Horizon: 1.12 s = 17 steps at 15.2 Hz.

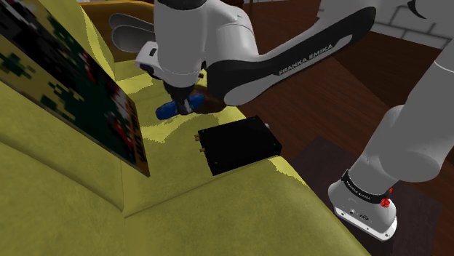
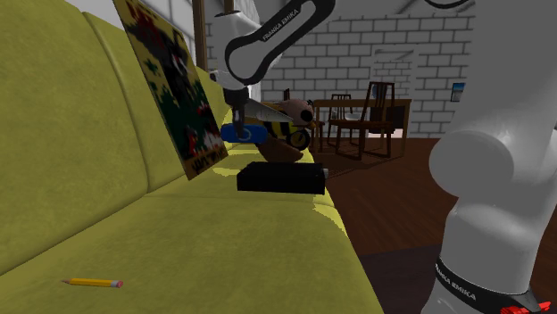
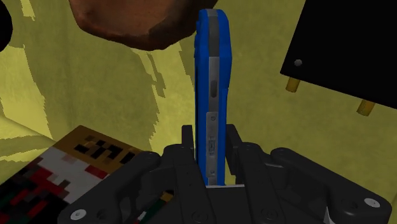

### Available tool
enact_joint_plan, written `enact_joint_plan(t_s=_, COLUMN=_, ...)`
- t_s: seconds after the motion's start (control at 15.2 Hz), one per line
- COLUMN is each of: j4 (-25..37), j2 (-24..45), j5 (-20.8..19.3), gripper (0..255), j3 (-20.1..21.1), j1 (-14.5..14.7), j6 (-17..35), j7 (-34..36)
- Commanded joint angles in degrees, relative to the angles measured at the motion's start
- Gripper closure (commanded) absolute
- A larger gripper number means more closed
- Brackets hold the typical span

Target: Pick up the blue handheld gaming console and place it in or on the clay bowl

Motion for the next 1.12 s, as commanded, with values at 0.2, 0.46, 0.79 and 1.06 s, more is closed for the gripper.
enact_joint_plan(t_s=0.2, j4=2.3, j2=-1.4, j5=2.1, gripper=255, j3=0.0, j1=0.0, j6=-2.8, j7=-2.4)
enact_joint_plan(t_s=0.46, j4=4.6, j2=-2.0, j5=3.4, gripper=255, j3=0.1, j1=0.0, j6=-5.3, j7=-4.1)
enact_joint_plan(t_s=0.79, j4=5.8, j2=-3.0, j5=4.9, gripper=255, j3=-0.7, j1=-0.6, j6=-6.5, j7=-6.8)
enact_joint_plan(t_s=1.06, j4=3.3, j2=-5.1, j5=7.3, gripper=255, j3=-3.9, j1=-3.3, j6=-3.4, j7=-12.9)
